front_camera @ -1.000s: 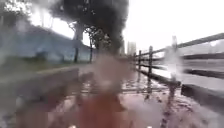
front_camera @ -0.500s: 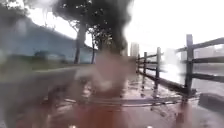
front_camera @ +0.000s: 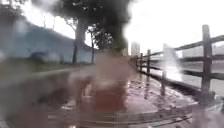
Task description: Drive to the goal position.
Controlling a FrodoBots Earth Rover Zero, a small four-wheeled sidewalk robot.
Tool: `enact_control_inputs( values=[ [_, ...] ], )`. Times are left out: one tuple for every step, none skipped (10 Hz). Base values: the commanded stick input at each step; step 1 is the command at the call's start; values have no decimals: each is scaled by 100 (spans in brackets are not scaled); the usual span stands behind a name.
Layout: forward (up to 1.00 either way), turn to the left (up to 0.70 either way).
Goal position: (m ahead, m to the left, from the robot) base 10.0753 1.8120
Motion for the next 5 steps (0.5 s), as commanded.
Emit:
enact_control_inputs(
  values=[
    [100,0],
    [52,0],
    [21,0],
    [61,0],
    [100,0]
  ],
)
